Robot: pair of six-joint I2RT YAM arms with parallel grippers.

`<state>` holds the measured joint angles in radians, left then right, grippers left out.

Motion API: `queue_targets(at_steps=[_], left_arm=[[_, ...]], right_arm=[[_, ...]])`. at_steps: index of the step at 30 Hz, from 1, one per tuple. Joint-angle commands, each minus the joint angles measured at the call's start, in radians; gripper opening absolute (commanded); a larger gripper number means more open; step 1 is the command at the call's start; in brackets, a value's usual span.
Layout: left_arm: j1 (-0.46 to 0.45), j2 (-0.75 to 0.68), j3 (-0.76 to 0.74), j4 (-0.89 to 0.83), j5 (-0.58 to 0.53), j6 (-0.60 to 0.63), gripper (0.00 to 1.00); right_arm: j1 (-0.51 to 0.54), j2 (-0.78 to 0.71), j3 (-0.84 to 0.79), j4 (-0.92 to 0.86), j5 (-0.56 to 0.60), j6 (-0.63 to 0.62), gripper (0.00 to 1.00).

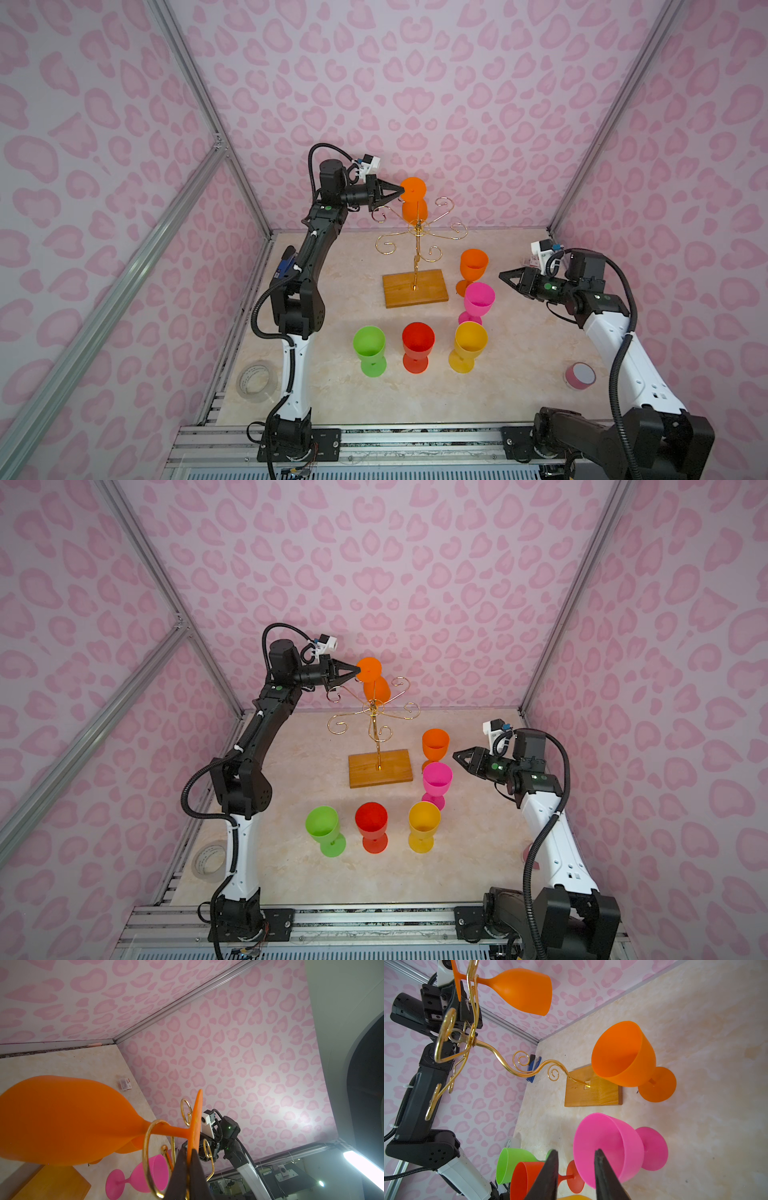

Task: Take the wine glass off the wine glass rack
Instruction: 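Pull the held orange glass back away from the rack with the left gripper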

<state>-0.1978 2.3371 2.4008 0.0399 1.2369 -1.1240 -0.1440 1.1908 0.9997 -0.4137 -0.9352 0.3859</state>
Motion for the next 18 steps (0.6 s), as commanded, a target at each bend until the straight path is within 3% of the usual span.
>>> queue_targets(at_steps=[1, 18], left_arm=[[0.01, -0.05, -0.003, 0.037, 0.025, 0.009, 0.02], [0.038, -0.061, -0.008, 0.04, 0.052, 0.012, 0.02]], right_arm=[[0.001, -0.001, -0.009, 0.016, -0.008, -0.003, 0.31], [0.001, 0.01, -0.01, 0.026, -0.01, 0.002, 0.31]])
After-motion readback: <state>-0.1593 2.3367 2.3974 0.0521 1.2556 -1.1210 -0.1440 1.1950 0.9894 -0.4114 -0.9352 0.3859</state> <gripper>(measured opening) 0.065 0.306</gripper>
